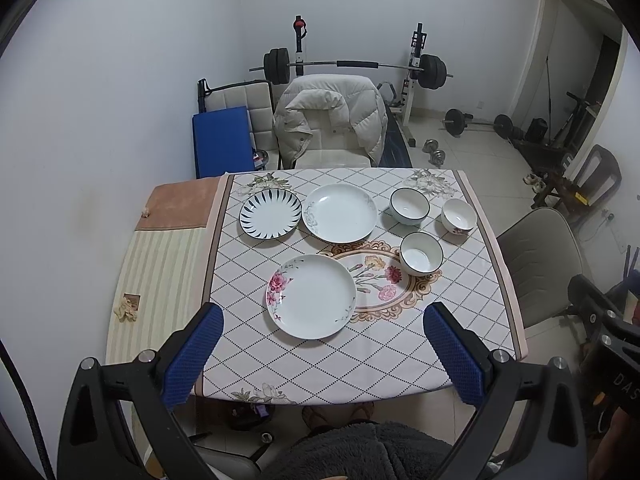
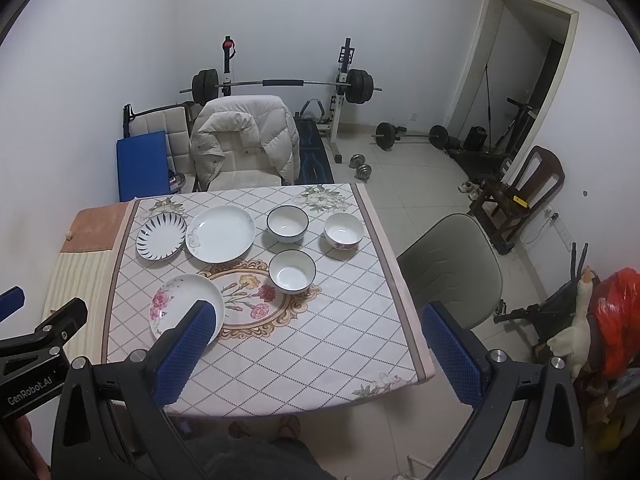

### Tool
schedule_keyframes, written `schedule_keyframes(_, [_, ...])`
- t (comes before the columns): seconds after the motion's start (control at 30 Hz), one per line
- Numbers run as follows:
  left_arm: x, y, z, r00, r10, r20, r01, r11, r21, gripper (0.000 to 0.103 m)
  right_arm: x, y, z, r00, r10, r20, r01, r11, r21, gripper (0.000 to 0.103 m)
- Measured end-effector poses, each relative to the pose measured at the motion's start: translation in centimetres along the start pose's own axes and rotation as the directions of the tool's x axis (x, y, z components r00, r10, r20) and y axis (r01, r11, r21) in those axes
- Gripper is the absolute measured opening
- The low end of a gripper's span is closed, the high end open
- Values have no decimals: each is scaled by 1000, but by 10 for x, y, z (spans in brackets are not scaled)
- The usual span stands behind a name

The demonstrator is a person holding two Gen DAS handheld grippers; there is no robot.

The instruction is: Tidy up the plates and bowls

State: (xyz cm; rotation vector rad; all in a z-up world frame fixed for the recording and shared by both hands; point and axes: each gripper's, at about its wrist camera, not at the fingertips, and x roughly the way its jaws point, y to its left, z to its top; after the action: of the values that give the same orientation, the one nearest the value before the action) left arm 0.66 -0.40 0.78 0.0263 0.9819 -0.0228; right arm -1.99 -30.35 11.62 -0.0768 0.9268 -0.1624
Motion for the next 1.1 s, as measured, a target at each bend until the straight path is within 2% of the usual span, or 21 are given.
schedule_keyframes(1.1, [-12,-3,4,1000,-7,25,7,1000,5,103,-5,0,4,1000,-5,9,5,1000,3,103])
